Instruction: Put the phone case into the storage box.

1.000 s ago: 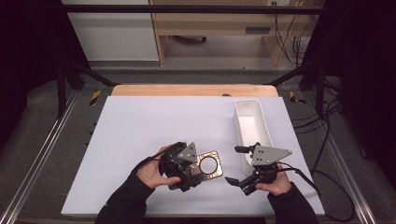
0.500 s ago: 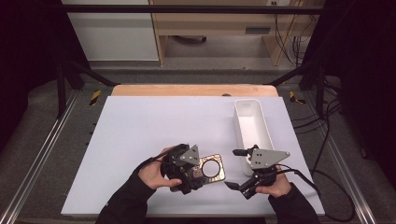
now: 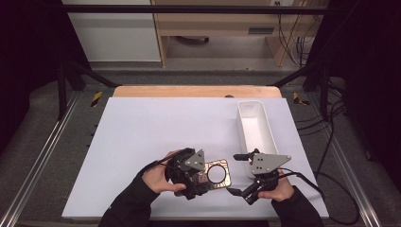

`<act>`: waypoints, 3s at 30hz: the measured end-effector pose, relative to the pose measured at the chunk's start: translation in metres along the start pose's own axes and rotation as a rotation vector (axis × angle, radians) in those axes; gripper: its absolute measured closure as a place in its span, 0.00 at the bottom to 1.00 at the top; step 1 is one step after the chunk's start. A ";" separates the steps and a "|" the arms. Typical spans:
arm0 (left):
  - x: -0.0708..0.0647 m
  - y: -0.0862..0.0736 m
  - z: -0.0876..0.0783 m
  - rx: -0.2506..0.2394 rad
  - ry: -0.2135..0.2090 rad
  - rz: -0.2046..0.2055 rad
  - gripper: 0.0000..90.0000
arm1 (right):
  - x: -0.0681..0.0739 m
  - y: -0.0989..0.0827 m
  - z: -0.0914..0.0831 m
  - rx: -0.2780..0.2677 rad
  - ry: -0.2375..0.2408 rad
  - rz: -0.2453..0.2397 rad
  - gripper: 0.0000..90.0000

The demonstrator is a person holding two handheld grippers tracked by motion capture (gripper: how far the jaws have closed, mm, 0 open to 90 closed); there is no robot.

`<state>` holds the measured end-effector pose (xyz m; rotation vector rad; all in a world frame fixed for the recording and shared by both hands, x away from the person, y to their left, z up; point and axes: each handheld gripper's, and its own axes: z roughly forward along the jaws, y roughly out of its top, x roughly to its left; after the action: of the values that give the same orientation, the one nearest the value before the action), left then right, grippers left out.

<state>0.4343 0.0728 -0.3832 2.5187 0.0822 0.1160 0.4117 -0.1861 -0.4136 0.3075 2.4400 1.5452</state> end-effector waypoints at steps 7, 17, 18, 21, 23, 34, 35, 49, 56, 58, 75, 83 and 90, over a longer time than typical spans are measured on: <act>-0.002 0.004 0.001 0.000 -0.013 0.010 0.13 | 0.002 0.002 0.001 0.006 0.014 -0.015 0.00; -0.003 0.005 0.002 -0.001 -0.022 0.024 0.13 | 0.002 0.002 0.005 0.018 0.036 -0.029 0.01; -0.003 0.005 0.003 -0.002 -0.020 0.026 0.13 | 0.002 0.002 0.005 0.018 0.040 -0.032 0.01; -0.005 0.005 0.003 -0.002 -0.012 0.038 0.13 | 0.002 0.003 0.007 0.025 0.051 -0.041 0.01; -0.006 0.005 0.003 -0.003 -0.012 0.042 0.13 | 0.002 0.003 0.009 0.031 0.059 -0.047 0.01; -0.009 0.006 0.002 -0.010 -0.007 0.067 0.13 | 0.003 0.003 0.015 0.049 0.089 -0.071 0.01; -0.009 0.006 0.002 -0.008 -0.010 0.069 0.13 | 0.004 0.003 0.015 0.049 0.092 -0.073 0.02; -0.012 0.009 0.005 -0.019 -0.030 0.090 0.13 | 0.005 0.002 0.019 0.045 0.126 -0.099 0.04; -0.014 0.009 0.006 -0.019 -0.039 0.102 0.13 | 0.007 0.001 0.020 0.036 0.141 -0.114 0.05; -0.014 0.009 0.007 -0.019 -0.041 0.104 0.13 | 0.007 0.000 0.020 0.033 0.145 -0.117 0.05; -0.015 0.009 0.010 -0.017 -0.050 0.117 0.13 | 0.009 -0.002 0.022 0.019 0.180 -0.128 0.12; -0.015 0.008 0.010 -0.017 -0.049 0.115 0.13 | 0.009 -0.003 0.023 0.010 0.180 -0.137 0.12; -0.014 0.006 0.011 -0.013 -0.050 0.115 0.13 | 0.009 -0.004 0.025 0.010 0.182 -0.140 0.12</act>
<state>0.4216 0.0603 -0.3896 2.5114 -0.0831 0.0997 0.4112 -0.1633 -0.4282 -0.0040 2.5428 1.5632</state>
